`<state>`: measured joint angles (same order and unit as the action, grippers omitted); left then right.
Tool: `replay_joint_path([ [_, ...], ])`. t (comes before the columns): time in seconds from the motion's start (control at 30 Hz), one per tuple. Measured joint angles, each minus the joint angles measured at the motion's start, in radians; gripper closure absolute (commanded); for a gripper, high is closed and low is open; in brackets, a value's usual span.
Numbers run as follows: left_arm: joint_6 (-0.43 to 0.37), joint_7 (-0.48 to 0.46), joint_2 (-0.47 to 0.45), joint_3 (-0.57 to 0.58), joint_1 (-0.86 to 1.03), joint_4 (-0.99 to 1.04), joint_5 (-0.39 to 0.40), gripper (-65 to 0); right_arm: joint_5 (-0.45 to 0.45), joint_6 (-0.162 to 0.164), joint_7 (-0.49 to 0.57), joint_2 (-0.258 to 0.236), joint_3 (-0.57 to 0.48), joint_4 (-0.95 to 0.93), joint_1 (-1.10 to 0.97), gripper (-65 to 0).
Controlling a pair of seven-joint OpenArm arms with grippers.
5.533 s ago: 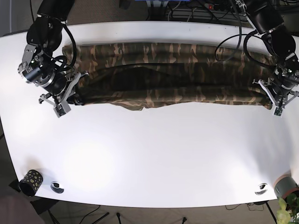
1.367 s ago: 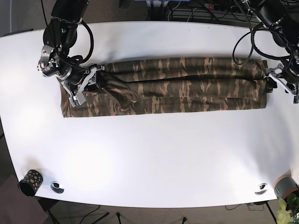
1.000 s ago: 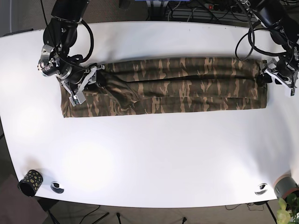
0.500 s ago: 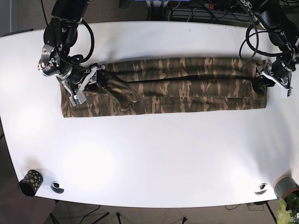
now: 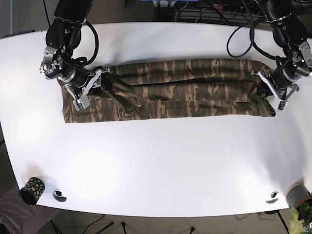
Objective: Fold the T-shirt properly
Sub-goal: 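Move the left gripper toward the right gripper and grasp the strip end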
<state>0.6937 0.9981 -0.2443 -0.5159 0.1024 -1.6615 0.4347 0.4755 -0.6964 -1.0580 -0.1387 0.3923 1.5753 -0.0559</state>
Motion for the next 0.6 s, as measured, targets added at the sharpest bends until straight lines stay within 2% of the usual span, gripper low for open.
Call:
replay_joint_path([
  [0.07,0.004,-0.008,0.006,0.063,-0.003,-0.084,0.021,-0.3,-0.001,0.0,0.0,0.002,-0.001,0.0,0.0,-26.3],
  [0.23,-0.001,-0.016,0.074,0.174,0.004,-0.172,0.011,-0.3,-0.001,0.0,0.0,0.0,0.0,0.0,0.0,-26.3],
  [0.4,-0.066,0.002,0.126,0.346,-0.004,-0.171,0.007,-0.3,-0.002,0.0,-0.001,0.0,0.0,0.0,0.0,-26.3],
  [0.5,-0.094,-0.004,0.176,0.433,-0.036,-0.147,-0.058,-0.3,-0.003,0.0,0.0,0.0,0.0,-0.001,0.0,-26.3],
  [0.6,-0.102,-0.018,0.236,0.469,-0.047,-0.108,-0.13,-0.3,0.0,0.0,0.0,0.0,0.0,-0.001,0.0,-26.3],
])
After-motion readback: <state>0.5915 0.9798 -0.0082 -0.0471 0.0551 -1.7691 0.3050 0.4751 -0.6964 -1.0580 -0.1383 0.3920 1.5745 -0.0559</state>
